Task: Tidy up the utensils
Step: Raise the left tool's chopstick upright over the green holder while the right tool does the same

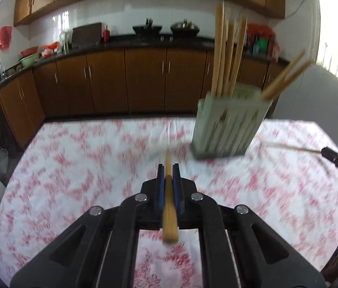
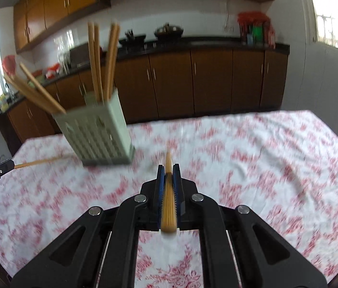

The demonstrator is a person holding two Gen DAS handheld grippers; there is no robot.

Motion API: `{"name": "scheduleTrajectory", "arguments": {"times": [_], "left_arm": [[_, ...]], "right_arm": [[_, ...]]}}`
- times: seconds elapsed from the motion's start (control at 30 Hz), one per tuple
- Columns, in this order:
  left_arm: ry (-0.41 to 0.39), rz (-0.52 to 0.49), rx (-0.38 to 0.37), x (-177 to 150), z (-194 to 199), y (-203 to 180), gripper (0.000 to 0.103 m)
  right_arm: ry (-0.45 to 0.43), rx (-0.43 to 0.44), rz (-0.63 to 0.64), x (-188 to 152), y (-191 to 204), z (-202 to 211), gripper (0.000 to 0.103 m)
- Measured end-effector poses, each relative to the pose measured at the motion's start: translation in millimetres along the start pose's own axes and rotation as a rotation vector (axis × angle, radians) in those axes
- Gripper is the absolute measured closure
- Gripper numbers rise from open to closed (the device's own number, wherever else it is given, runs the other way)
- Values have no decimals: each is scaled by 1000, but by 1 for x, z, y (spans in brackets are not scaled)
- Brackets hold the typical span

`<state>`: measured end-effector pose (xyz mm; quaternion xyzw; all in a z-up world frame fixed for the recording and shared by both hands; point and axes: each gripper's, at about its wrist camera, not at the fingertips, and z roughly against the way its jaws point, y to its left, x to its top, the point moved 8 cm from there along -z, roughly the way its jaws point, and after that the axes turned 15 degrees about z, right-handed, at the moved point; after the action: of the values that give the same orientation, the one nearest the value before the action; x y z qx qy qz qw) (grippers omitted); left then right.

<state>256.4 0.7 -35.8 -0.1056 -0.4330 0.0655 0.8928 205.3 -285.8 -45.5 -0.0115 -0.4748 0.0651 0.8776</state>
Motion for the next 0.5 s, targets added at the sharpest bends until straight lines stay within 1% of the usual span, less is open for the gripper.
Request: {"name": "scheduleTrajectory", "arguments": {"times": [0.17, 0.3, 0.5], "left_arm": [[-57, -4, -43, 30, 23, -13, 95], [-85, -21, -78, 45, 39, -26, 95], [-142, -46, -159, 64, 64, -57, 95]], "right_arm": [[-72, 8, 0, 28, -4, 18, 95], [-132, 32, -1, 48, -4, 31, 95], [-261, 102, -8, 94, 10, 60, 95]]}}
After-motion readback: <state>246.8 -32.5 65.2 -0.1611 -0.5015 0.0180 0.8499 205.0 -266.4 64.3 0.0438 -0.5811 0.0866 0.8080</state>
